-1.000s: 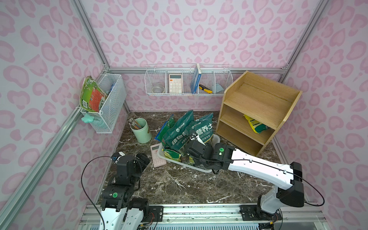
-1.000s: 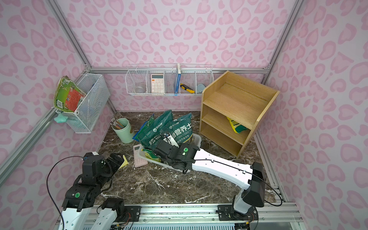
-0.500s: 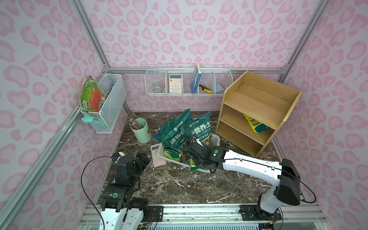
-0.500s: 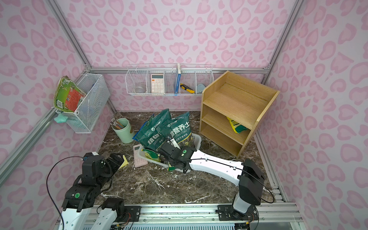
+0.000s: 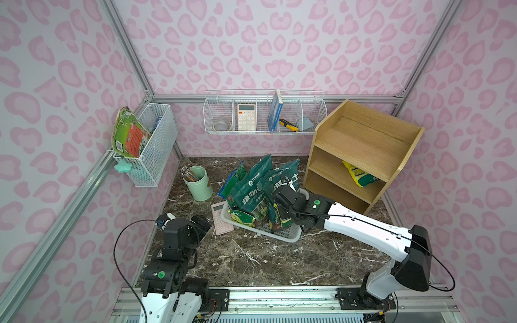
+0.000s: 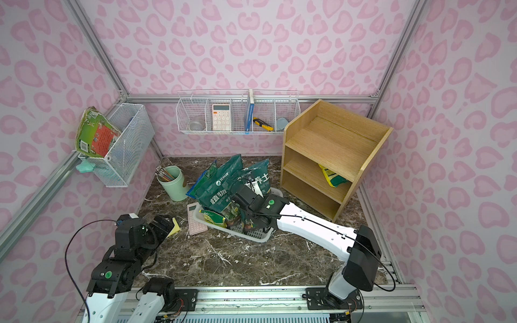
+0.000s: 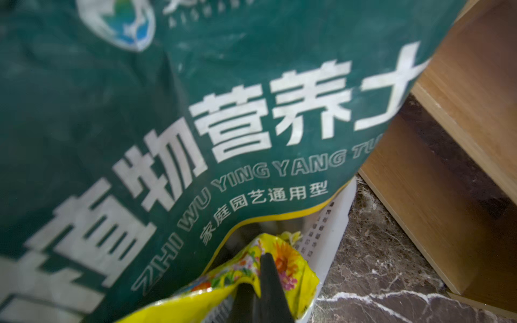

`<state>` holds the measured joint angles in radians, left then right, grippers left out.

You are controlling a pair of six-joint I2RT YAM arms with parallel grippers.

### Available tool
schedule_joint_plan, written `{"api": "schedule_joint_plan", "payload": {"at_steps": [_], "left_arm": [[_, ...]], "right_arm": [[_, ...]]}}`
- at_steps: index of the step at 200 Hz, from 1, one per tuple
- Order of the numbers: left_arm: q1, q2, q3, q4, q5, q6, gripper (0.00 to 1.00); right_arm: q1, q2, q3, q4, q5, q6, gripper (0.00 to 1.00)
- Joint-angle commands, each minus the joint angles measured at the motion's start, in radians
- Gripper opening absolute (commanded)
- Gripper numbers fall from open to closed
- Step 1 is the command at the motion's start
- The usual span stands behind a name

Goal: Take down the fertilizer bag from the shelf
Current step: Place the fertilizer bag in the storage box.

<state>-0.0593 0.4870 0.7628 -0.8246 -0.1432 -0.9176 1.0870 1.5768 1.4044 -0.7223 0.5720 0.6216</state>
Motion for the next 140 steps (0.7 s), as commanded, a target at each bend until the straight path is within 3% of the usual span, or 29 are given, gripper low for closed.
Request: {"api": "schedule_joint_plan", "payload": {"at_steps": [1, 72, 140], "left_arm": [[0.001, -0.002, 0.008, -0.014, -0.004, 0.001, 0.89], [0.001, 0.004, 0.006, -0.016, -0.007, 0.002, 0.89], [0.001, -0.001, 0.007, -0.017, -0.007, 0.002, 0.89]], "right_arm": [[0.046, -0.010, -0.034, 0.049, 0.035, 0.061, 0.00], [0.105, 0.022, -0.096, 0.150, -0.031, 0.096, 0.00], [0.074, 0.097, 0.032, 0.241, -0.123, 0.178, 0.00]]}}
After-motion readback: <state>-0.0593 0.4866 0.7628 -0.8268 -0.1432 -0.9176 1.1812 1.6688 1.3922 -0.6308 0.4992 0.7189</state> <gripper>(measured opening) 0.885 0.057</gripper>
